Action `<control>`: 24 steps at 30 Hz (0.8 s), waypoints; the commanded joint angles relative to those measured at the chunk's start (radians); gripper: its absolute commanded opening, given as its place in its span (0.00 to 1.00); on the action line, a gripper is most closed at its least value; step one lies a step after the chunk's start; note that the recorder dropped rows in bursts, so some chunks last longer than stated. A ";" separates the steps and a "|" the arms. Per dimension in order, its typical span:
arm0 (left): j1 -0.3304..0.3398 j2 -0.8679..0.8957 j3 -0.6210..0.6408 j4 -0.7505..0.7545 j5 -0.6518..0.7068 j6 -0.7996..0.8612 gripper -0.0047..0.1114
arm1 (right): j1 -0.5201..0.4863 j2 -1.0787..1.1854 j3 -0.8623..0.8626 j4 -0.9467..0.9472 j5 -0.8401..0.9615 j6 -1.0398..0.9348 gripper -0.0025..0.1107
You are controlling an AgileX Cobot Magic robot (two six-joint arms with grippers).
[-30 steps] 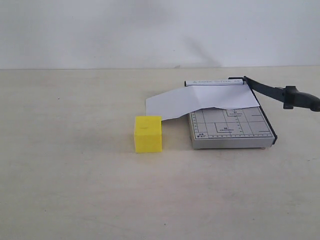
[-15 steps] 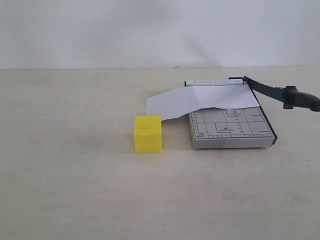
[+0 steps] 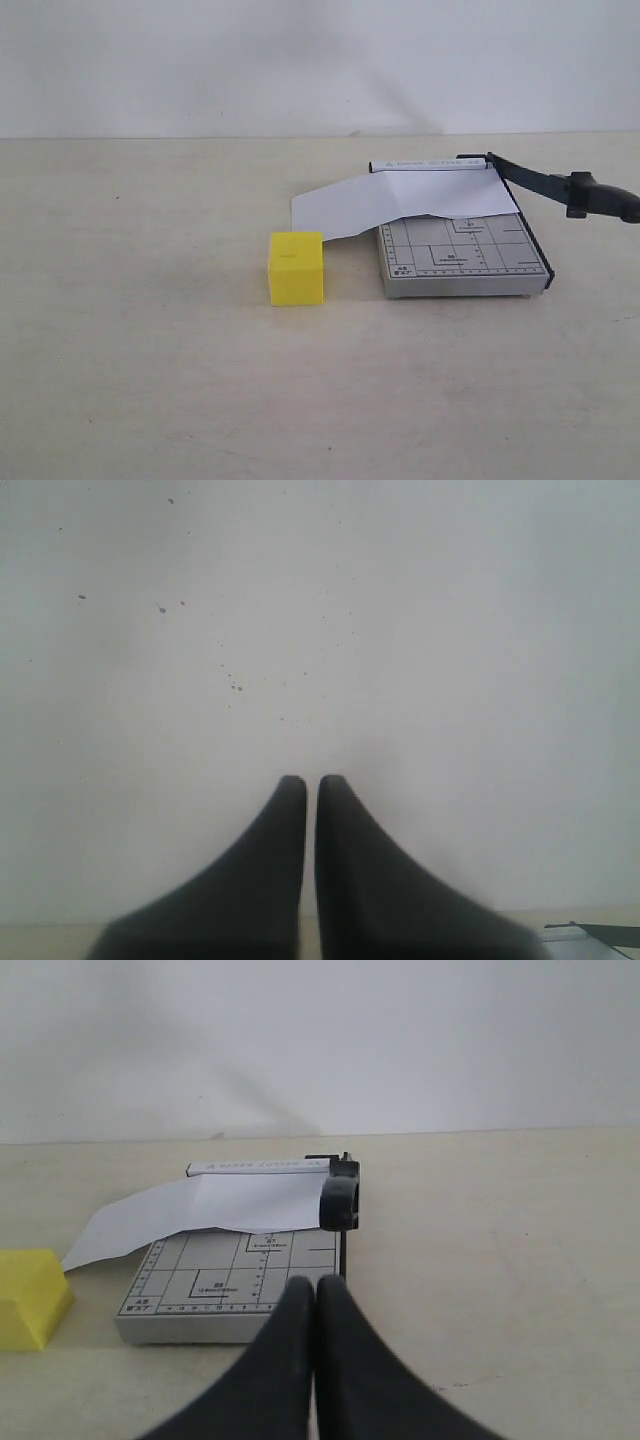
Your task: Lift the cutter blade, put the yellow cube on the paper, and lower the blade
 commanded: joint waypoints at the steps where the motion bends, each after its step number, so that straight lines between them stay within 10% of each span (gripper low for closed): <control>1: -0.001 -0.004 0.000 -0.004 -0.001 -0.008 0.08 | -0.001 -0.004 0.035 0.017 -0.063 0.000 0.02; 8: -0.001 -0.004 0.000 -0.004 -0.003 -0.073 0.08 | -0.001 -0.004 0.034 0.019 -0.064 0.000 0.02; 15: -0.001 -0.004 0.000 -0.004 -0.038 -0.641 0.08 | -0.001 -0.004 0.034 0.033 -0.062 0.000 0.02; 24: -0.001 -0.004 0.000 -0.004 -0.132 -0.654 0.08 | -0.001 -0.004 0.034 0.117 -0.062 0.000 0.02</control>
